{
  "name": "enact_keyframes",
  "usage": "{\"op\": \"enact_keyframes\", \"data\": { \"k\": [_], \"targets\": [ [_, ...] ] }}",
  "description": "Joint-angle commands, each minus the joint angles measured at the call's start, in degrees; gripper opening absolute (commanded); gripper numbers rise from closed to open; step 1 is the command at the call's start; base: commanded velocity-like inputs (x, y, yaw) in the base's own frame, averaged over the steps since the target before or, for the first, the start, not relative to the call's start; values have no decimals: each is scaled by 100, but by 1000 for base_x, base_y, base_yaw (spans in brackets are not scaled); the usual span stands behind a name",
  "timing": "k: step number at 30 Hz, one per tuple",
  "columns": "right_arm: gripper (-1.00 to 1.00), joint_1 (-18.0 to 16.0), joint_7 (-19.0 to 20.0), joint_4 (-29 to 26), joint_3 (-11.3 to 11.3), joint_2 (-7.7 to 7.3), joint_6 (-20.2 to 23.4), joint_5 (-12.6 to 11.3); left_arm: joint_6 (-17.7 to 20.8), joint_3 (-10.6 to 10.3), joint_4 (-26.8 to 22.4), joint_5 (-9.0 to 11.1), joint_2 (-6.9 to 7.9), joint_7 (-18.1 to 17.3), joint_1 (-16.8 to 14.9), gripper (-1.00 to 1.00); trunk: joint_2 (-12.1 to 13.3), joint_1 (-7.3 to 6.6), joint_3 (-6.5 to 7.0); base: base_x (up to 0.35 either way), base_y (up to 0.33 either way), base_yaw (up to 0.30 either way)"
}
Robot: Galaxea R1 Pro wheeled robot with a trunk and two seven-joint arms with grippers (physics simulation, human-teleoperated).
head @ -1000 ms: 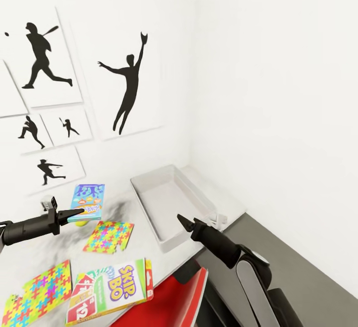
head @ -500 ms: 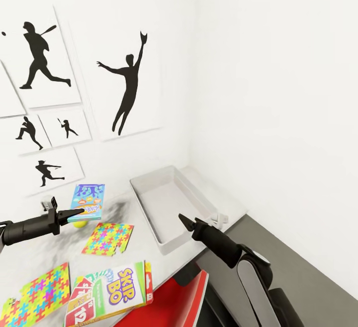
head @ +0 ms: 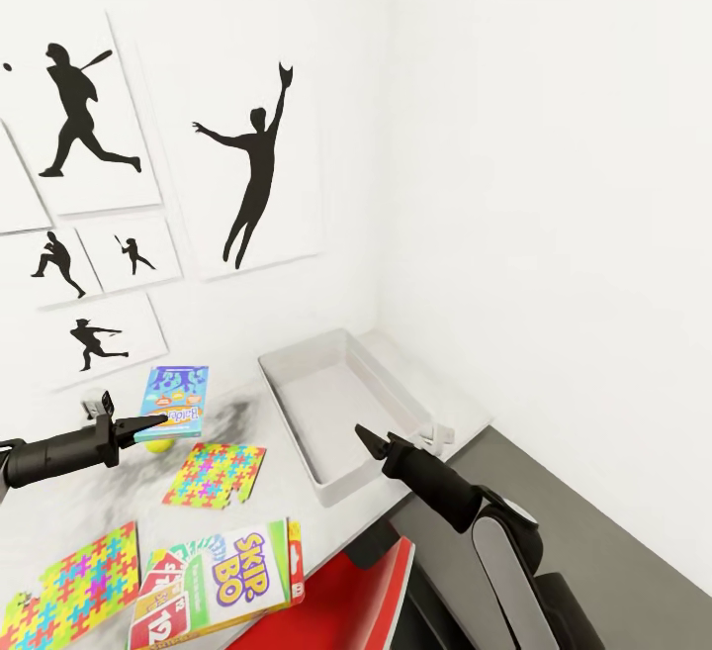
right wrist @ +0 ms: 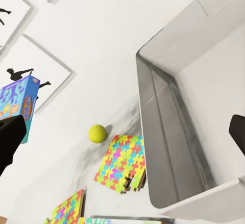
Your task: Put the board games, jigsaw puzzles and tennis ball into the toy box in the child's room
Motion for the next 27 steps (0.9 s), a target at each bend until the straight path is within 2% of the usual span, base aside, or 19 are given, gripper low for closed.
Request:
{"op": "enact_keyframes", "data": {
  "k": [1, 10, 15, 18, 21, 23, 24, 27],
  "targets": [
    [100, -4, 6, -4, -8, 3, 33, -22, 56, -1, -2, -5, 1, -26, -4, -100, -8, 2, -10, 0, 0, 0],
    [100, -4, 17, -18, -9, 3, 41, -22, 50, -10, 1, -5, -22, -26, -4, -100, -8, 2, -10, 0, 0, 0],
    [100, -4, 14, -29, -23, 2, 47, -22, 75, -60, -55, -20, -276, -26, -38, -100, -8, 2, -10, 0, 0, 0],
    [100, -10, 12, -30, -146, -21, 88, -31, 109, -71, -190, -67, -468, -26, -604, -100, -8, 2, -10, 0, 0, 0],
    [100, -6, 18, -33, -396, -173, 122, -70, 115, -169, -208, -217, -686, -26, -1030, -100, -8, 2, -10, 0, 0, 0],
    [100, -5, 46, -36, -474, -286, 131, -94, 115, -353, -207, -419, -827, -26, -1311, -100, -8, 2, -10, 0, 0, 0],
    [100, -5, 84, -38, -505, -361, 137, -103, 115, -478, -205, -588, -938, -26, -1516, -100, -8, 2, -10, 0, 0, 0],
    [100, -4, 171, -38, -560, -478, 143, -115, 115, -591, -199, -879, -1284, -26, -1819, -100, -8, 2, -10, 0, 0, 0]
  ]
}}
